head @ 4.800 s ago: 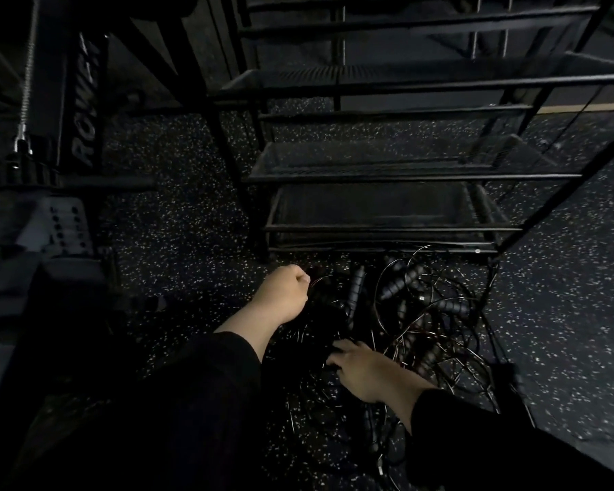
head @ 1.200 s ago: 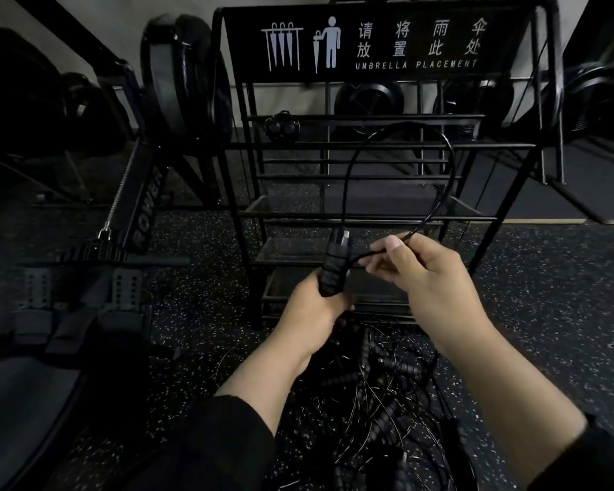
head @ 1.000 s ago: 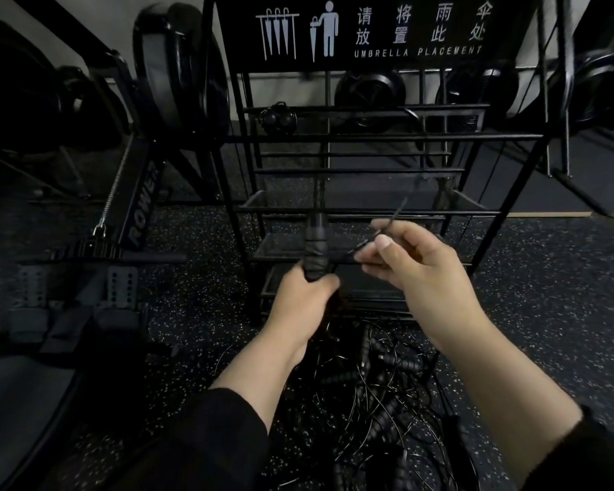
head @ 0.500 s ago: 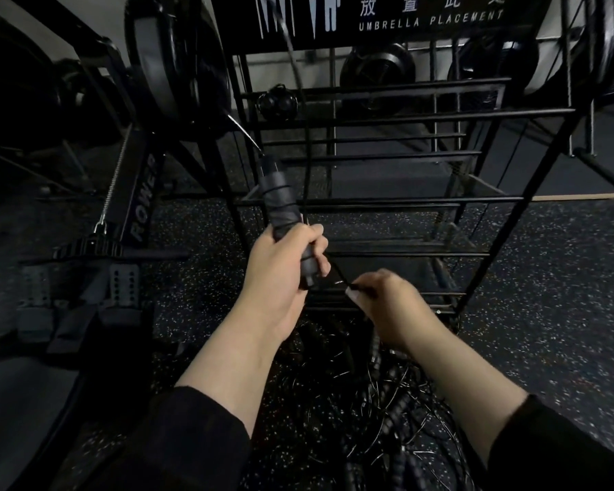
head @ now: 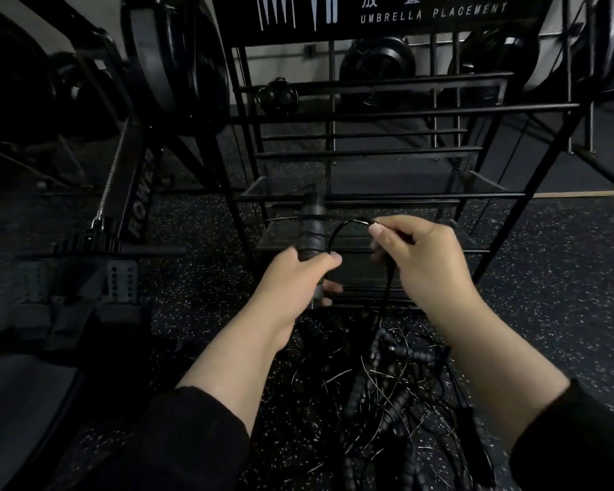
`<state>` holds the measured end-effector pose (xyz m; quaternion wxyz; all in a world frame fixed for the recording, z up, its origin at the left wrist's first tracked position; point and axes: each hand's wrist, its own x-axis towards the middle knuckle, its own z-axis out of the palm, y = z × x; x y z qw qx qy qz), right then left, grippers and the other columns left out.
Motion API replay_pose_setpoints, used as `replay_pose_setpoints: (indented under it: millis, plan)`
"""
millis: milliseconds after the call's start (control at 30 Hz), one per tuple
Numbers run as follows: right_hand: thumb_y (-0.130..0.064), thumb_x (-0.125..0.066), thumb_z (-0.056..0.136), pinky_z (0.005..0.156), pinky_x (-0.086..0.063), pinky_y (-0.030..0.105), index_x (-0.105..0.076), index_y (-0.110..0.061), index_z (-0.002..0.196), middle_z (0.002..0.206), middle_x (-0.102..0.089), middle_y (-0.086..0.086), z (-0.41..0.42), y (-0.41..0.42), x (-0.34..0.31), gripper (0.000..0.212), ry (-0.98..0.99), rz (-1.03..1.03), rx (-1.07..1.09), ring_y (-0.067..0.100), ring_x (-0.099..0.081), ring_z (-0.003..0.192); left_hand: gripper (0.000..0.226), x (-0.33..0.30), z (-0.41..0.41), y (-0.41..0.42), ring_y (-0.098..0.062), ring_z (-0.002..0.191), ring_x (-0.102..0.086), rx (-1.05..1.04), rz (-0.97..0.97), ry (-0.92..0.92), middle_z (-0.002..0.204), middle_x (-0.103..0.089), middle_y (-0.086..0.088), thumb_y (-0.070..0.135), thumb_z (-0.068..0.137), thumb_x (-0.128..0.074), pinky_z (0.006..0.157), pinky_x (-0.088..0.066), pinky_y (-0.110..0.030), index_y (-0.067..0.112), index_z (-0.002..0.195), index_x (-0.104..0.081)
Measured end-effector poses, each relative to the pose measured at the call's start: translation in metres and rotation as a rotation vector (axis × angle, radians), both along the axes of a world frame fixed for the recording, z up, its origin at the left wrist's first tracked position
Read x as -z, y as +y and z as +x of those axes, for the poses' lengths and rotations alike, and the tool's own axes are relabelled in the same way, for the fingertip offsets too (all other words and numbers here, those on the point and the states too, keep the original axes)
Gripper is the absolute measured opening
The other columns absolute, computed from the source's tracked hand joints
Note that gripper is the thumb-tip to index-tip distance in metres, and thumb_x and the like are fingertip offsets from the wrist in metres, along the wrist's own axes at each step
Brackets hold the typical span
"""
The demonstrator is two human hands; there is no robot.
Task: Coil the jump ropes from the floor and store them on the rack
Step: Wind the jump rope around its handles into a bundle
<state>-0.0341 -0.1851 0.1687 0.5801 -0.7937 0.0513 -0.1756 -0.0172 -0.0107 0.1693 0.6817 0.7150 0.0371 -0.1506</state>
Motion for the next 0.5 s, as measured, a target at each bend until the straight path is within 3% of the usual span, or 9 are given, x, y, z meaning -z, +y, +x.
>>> replay_pose_setpoints:
  millis: [100,167,233,367,433,500]
  plan:
    - [-0.024,-0.067,0.099,0.064,-0.045,0.009,-0.075,-0.02,0.103,0.076,-0.072,-0.007,-0.001,0.0,-0.003,0.01,-0.015,-0.01,-0.02,-0.001,-0.065,0.065,0.007,0.002,0.0,-0.001,-0.019,0.071,-0.067,0.016,-0.008,-0.014,0.091,-0.073,-0.003,0.017,0.094,-0.067,0.065,-0.054,-0.034,0.013,0.099,-0.065]
    - [-0.027,-0.066,0.099,0.062,-0.042,0.004,-0.073,-0.023,0.106,0.077,-0.068,-0.013,-0.002,-0.003,-0.003,0.01,0.014,-0.09,-0.026,-0.008,-0.06,0.064,0.009,0.002,0.003,0.0,-0.016,0.064,-0.061,-0.069,0.061,-0.112,0.079,-0.066,0.001,0.019,0.091,-0.07,0.063,-0.055,-0.034,0.014,0.092,-0.063]
    - [-0.03,-0.065,0.1,0.059,-0.04,0.002,-0.07,-0.03,0.11,0.081,-0.064,-0.02,-0.001,-0.009,-0.003,0.012,0.083,-0.196,-0.049,-0.014,-0.056,0.062,0.01,-0.001,0.007,0.002,-0.014,0.061,-0.06,-0.173,0.124,-0.211,0.072,-0.065,0.008,0.024,0.088,-0.072,0.071,-0.057,-0.038,0.017,0.09,-0.065]
    - [-0.034,-0.064,0.1,0.041,-0.03,0.014,-0.069,-0.018,0.097,0.062,-0.054,-0.008,0.001,-0.021,0.006,0.017,0.198,-0.375,-0.054,0.004,-0.038,0.039,0.007,-0.011,0.011,0.01,-0.016,0.073,-0.065,-0.282,0.164,-0.375,0.082,-0.073,0.005,0.024,0.089,-0.073,0.08,-0.057,-0.04,0.02,0.091,-0.068]
    - [-0.033,-0.065,0.099,0.048,-0.033,0.016,-0.074,-0.019,0.105,0.075,-0.062,-0.003,0.002,-0.023,0.005,0.018,0.153,-0.361,0.008,0.005,-0.045,0.05,0.009,-0.014,0.013,0.015,-0.016,0.084,-0.069,-0.241,0.28,-0.45,0.088,-0.074,0.003,0.025,0.088,-0.073,0.084,-0.057,-0.041,0.02,0.093,-0.068]
    - [-0.031,-0.068,0.098,0.064,-0.038,0.013,-0.074,-0.017,0.116,0.099,-0.062,-0.002,0.002,-0.024,0.002,0.024,0.066,-0.363,0.103,0.011,-0.058,0.078,0.012,-0.015,0.014,0.018,-0.013,0.083,-0.066,-0.155,0.365,-0.462,0.086,-0.072,0.005,0.026,0.087,-0.075,0.084,-0.056,-0.042,0.02,0.093,-0.067]
